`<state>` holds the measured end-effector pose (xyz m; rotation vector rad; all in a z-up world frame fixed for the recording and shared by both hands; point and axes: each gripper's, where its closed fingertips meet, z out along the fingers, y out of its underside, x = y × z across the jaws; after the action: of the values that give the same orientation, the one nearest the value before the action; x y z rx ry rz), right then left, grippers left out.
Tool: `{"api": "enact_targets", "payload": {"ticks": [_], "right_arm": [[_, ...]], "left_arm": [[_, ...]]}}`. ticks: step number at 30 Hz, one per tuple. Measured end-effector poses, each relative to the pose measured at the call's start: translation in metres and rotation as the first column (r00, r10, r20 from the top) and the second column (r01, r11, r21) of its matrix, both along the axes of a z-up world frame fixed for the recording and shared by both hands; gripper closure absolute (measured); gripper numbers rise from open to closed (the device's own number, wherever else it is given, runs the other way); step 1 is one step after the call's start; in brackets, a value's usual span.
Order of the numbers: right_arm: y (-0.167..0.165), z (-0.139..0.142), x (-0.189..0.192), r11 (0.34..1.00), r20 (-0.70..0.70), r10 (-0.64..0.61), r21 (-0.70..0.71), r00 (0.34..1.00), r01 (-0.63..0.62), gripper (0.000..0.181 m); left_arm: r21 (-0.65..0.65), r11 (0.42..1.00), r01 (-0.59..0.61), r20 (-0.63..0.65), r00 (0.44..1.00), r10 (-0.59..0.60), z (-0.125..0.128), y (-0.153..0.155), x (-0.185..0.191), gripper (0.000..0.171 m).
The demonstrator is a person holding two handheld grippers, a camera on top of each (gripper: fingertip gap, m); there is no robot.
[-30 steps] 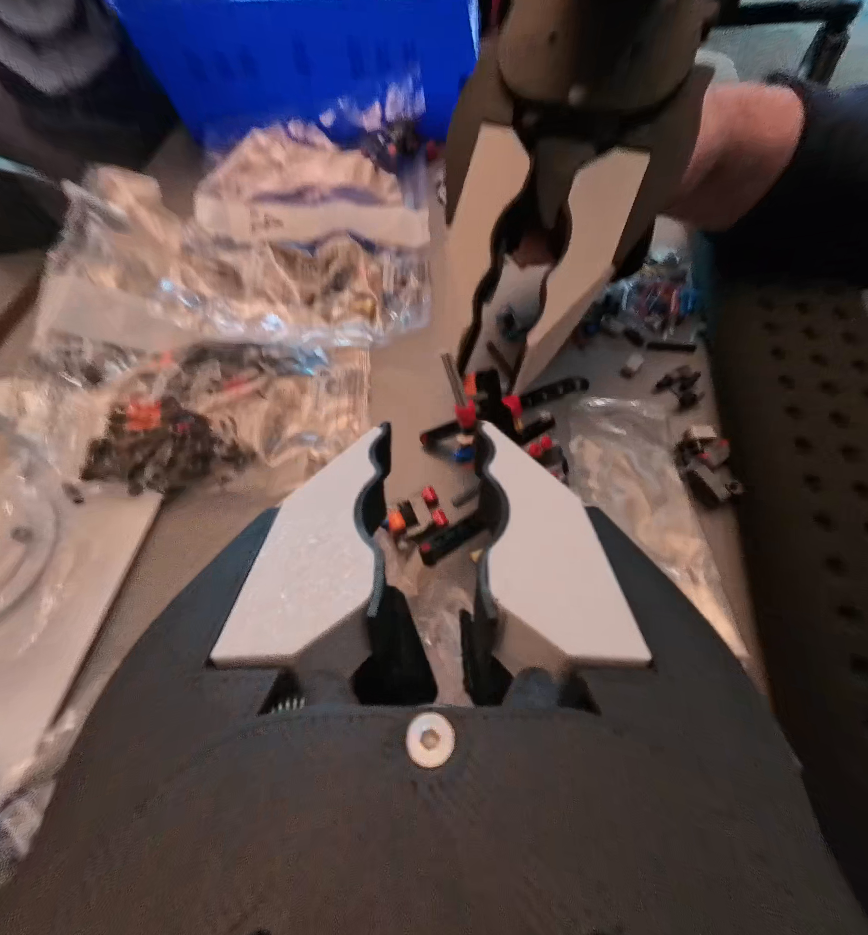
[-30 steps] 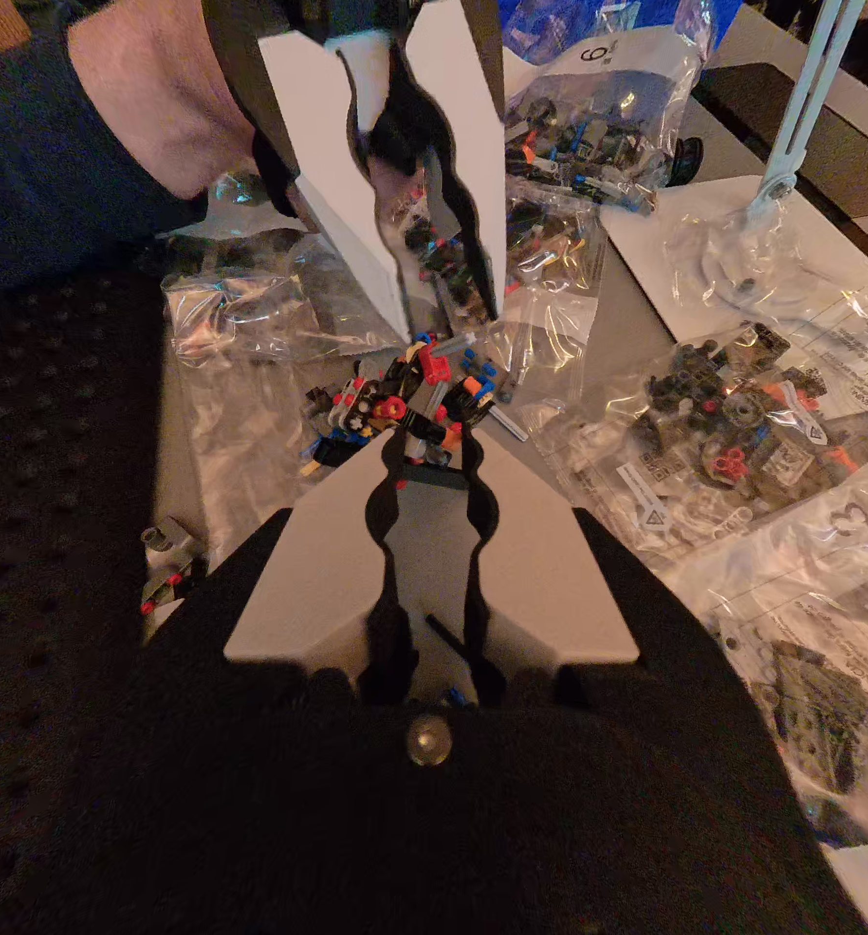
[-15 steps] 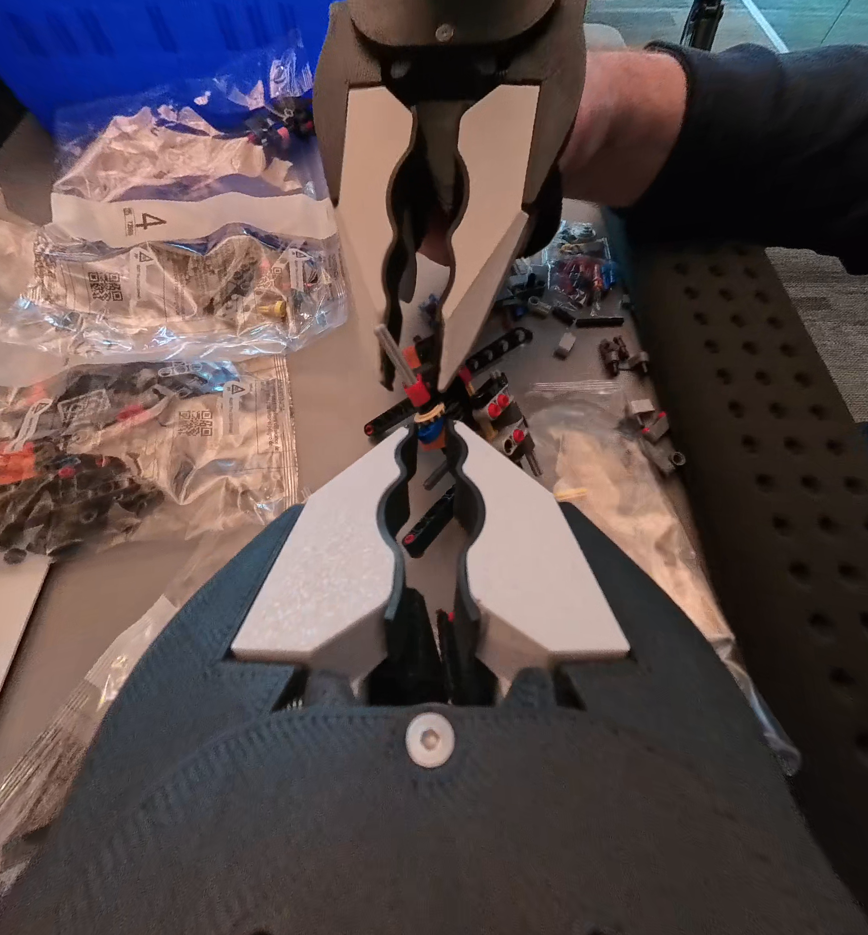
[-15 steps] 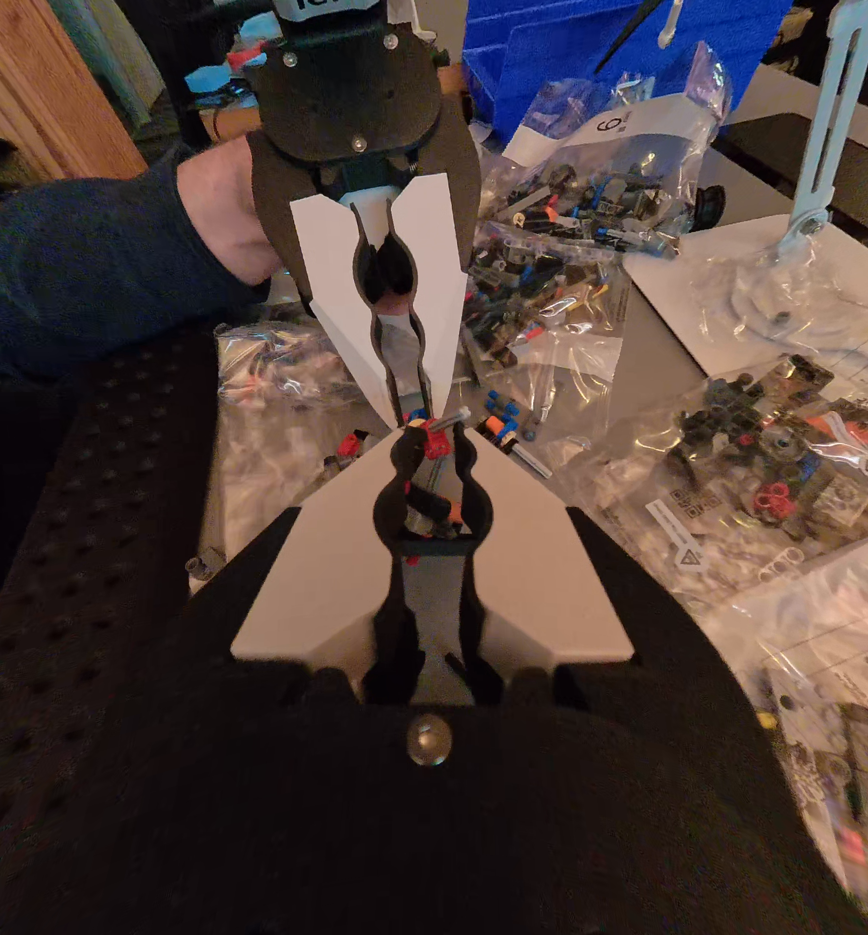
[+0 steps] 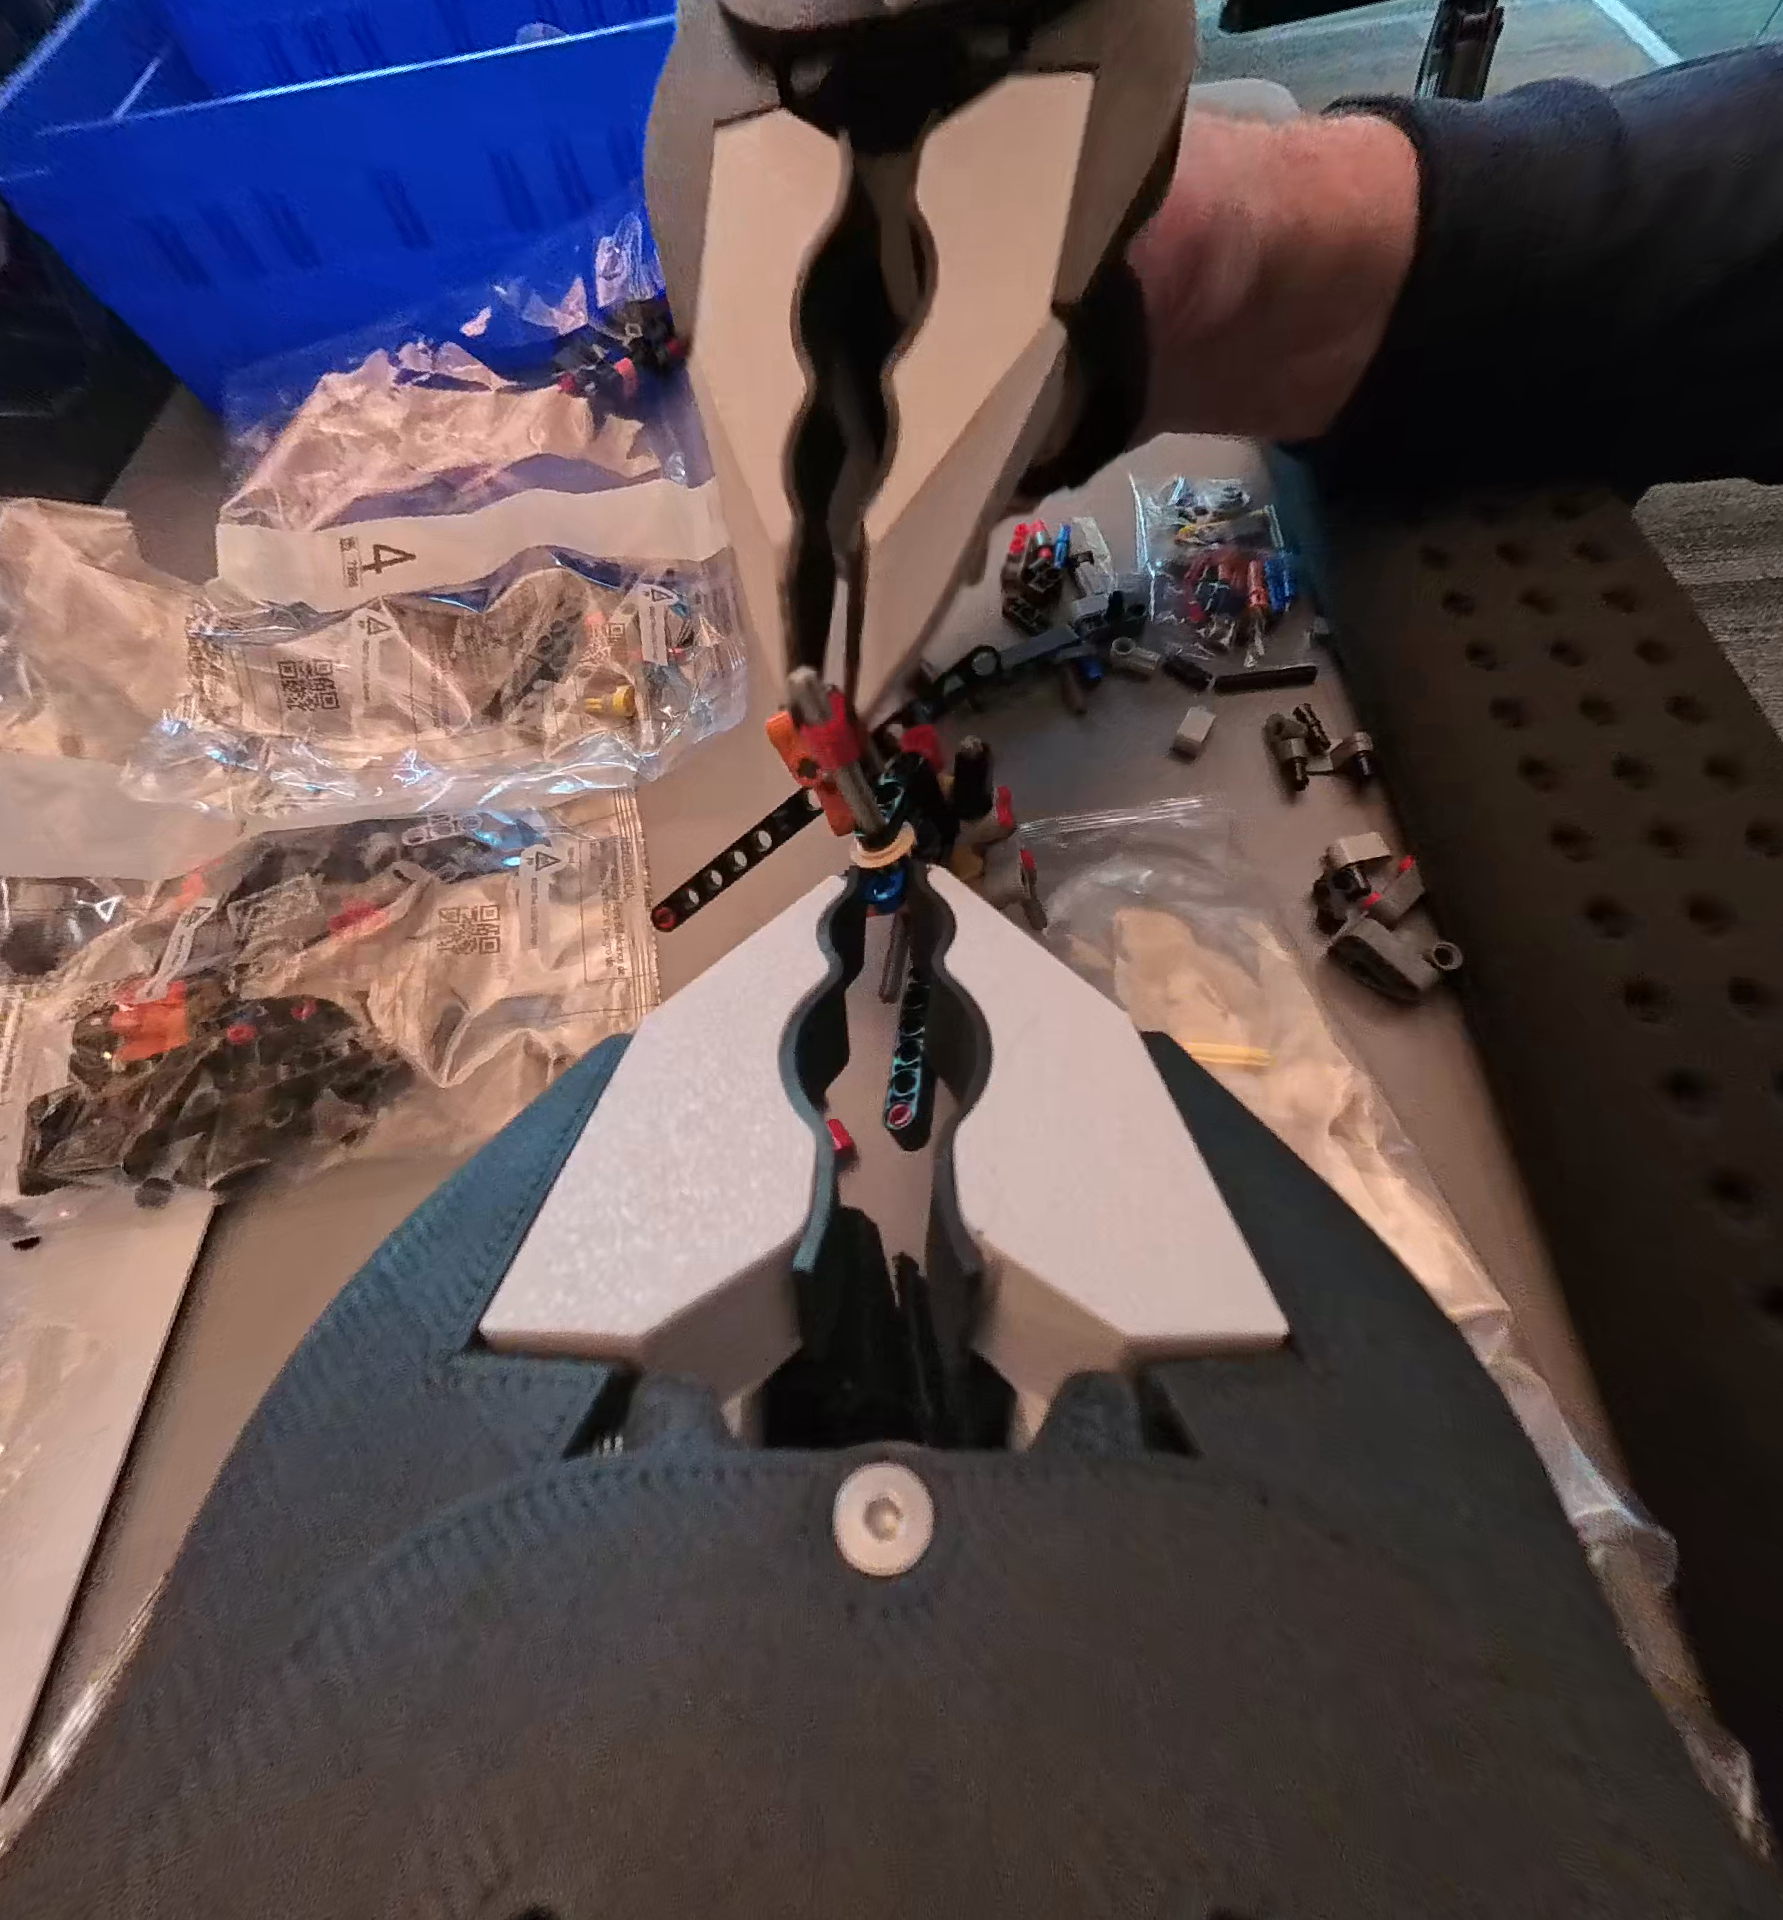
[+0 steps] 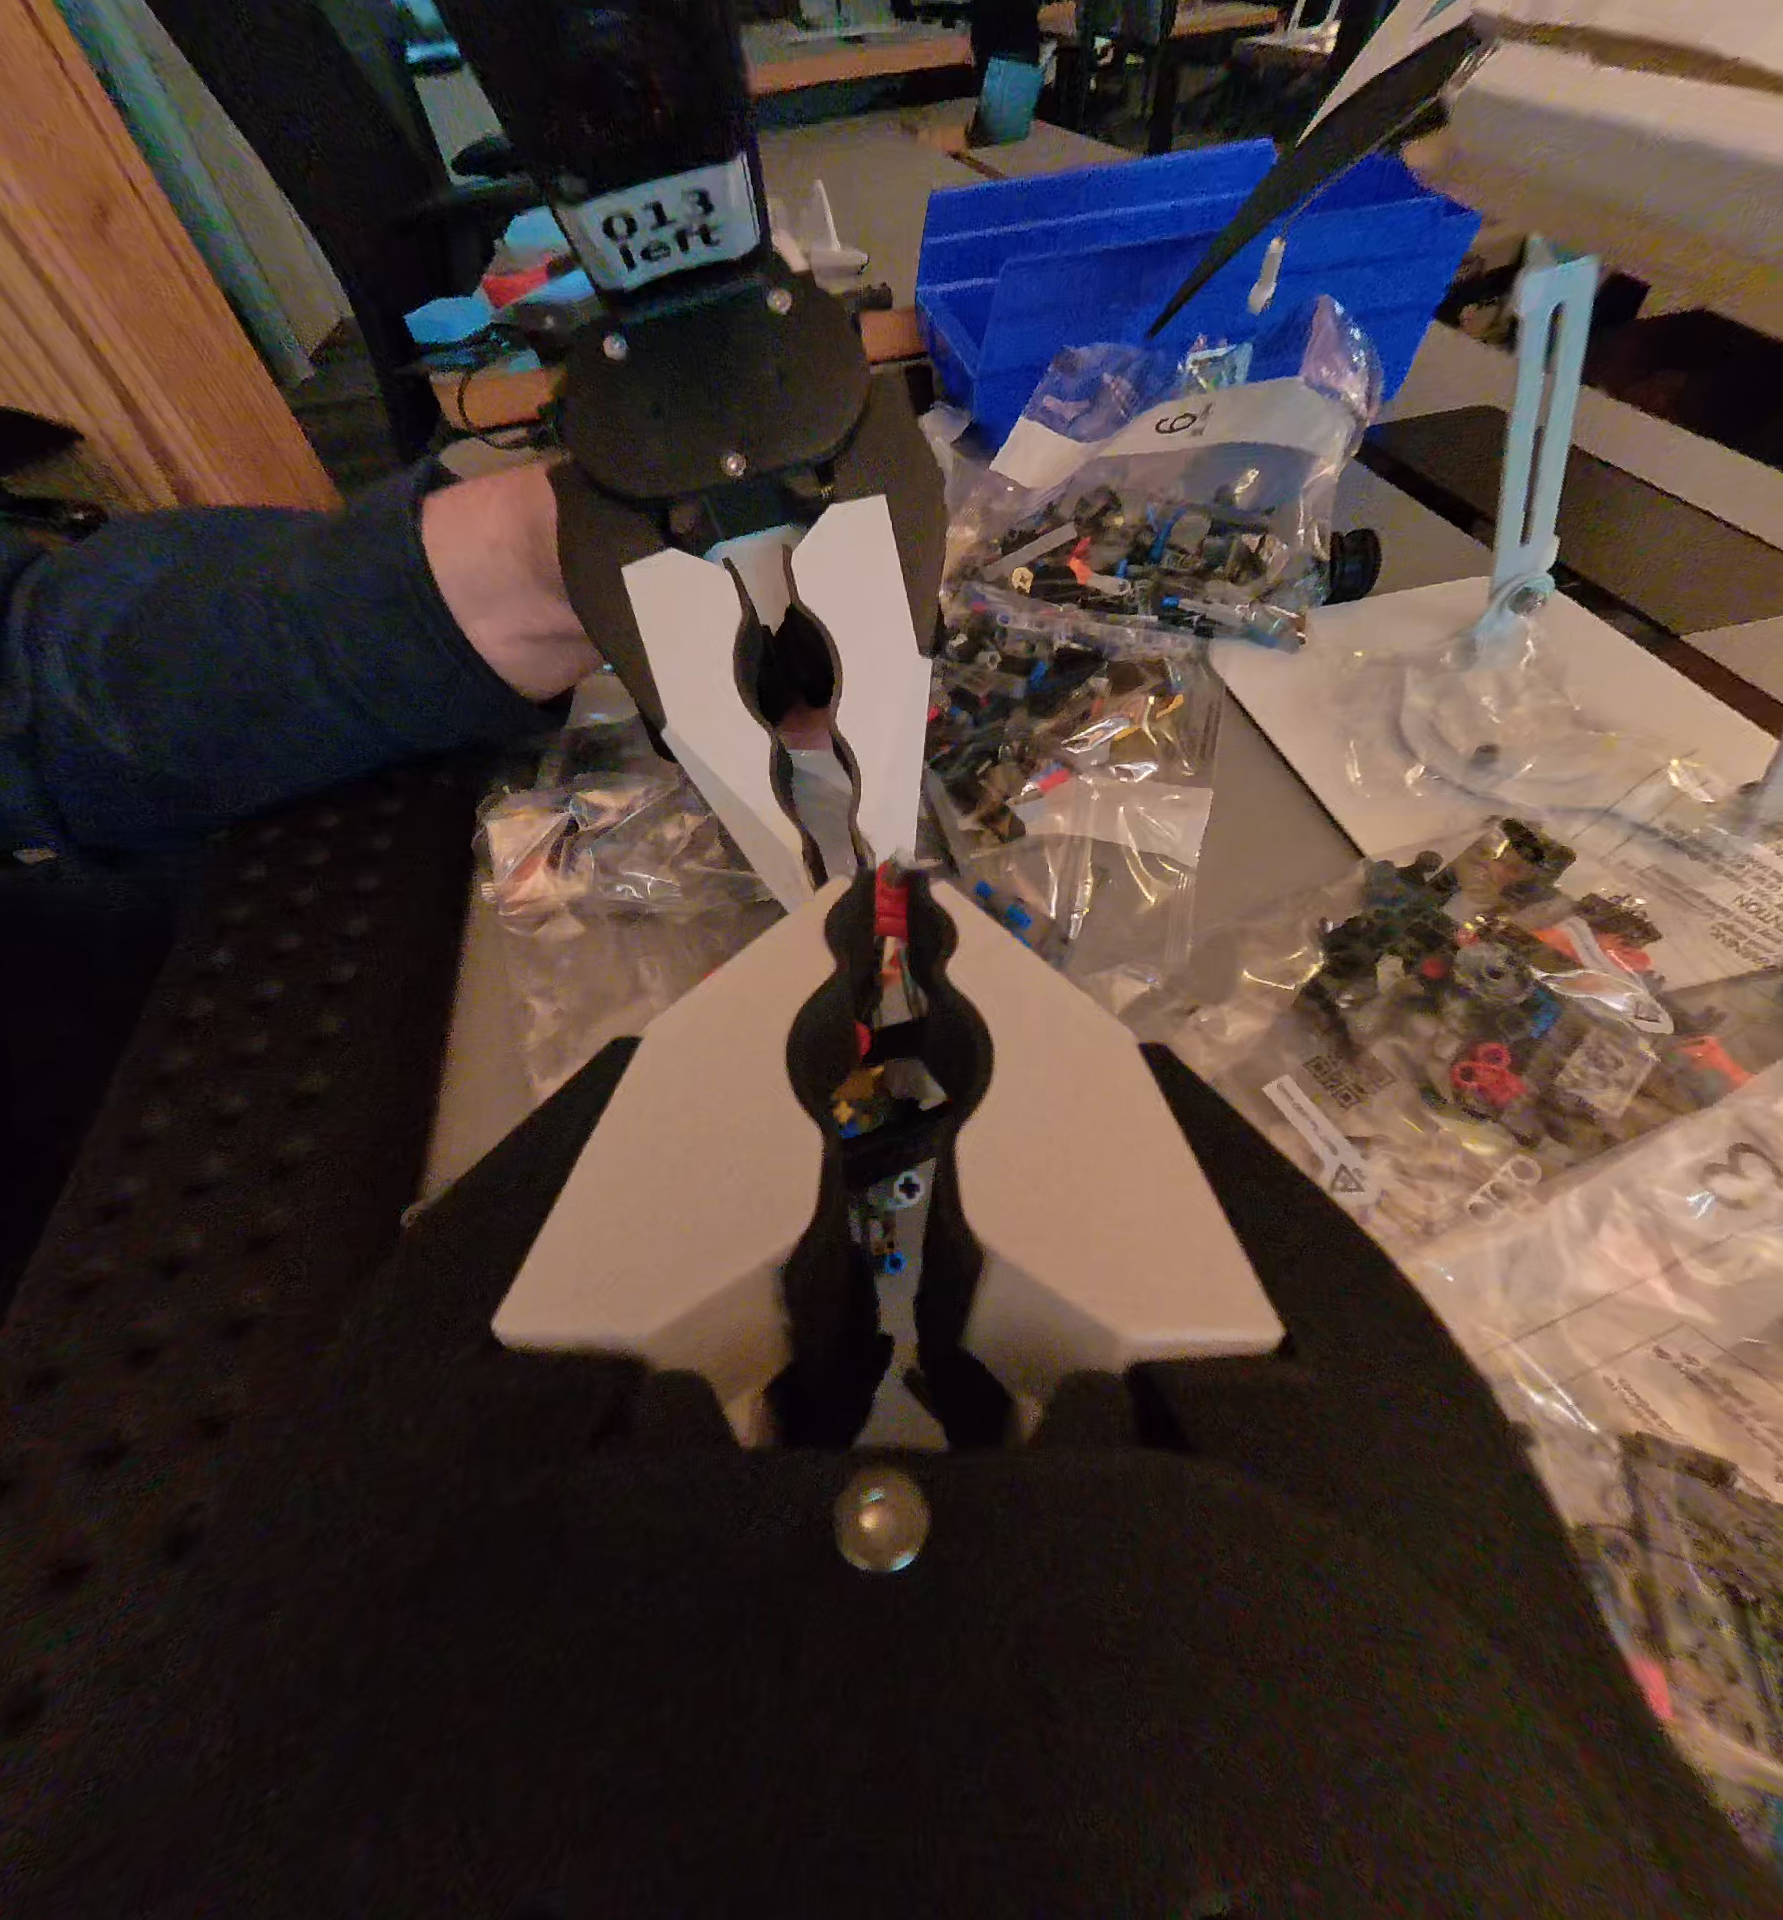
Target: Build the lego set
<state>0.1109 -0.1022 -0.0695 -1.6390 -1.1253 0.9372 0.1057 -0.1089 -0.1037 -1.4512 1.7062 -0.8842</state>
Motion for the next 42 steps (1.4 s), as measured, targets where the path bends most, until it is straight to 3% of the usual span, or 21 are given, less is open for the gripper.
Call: {"api": "enact_targets", "payload": {"ticks": [3,10,12,18,20,23,28,33,35,42], "right_arm": [[-0.001,0.019,0.008,1.000,-0.096,-0.010,0.001,0.995,0.010,0.179],[0.005,0.024,0.025,0.998,-0.086,-0.061,0.016,0.994,0.062,0.178],[0.002,0.011,0.033,0.998,-0.032,-0.022,-0.058,0.999,0.020,0.177],[-0.006,-0.039,0.037,0.994,0.225,0.027,-0.107,0.974,-0.003,0.177],[-0.009,-0.044,0.035,0.994,0.248,0.049,-0.106,0.968,-0.023,0.176],[-0.005,-0.040,0.035,0.997,0.244,0.022,-0.077,0.970,-0.004,0.163],[-0.006,-0.002,0.028,0.997,0.112,-0.018,0.082,0.994,0.009,0.164],[-0.006,-0.017,0.006,0.997,0.165,0.013,0.071,0.986,-0.025,0.163],[-0.008,-0.017,0.000,0.997,0.151,0.033,0.064,0.988,-0.043,0.173],[-0.011,-0.005,0.004,0.998,0.084,0.053,0.036,0.995,-0.056,0.174]], "left_arm": [[0.005,1.000,0.000,-0.019,1.000,0.000,-0.005,0.001,-0.001,0.165],[0.023,1.000,-0.021,-0.025,0.999,0.022,-0.005,0.006,-0.004,0.165],[0.021,0.999,-0.036,-0.012,0.999,0.036,-0.003,0.009,-0.005,0.165],[0.013,0.999,-0.041,0.014,0.999,0.041,0.002,0.010,-0.005,0.165],[0.018,0.999,-0.043,0.018,0.999,0.043,0.003,0.011,-0.005,0.165],[0.013,0.999,-0.044,0.041,0.998,0.044,0.008,0.010,-0.004,0.165],[0.023,0.999,-0.041,0.056,0.998,0.040,0.011,0.009,-0.002,0.165],[0.054,0.998,-0.019,0.097,0.995,0.013,0.021,0.002,0.004,0.165],[0.068,0.997,-0.019,0.109,0.994,0.012,0.025,0.001,0.005,0.165],[0.017,1.000,-0.002,0.186,0.983,-0.001,0.036,-0.003,0.006,0.163]]}}
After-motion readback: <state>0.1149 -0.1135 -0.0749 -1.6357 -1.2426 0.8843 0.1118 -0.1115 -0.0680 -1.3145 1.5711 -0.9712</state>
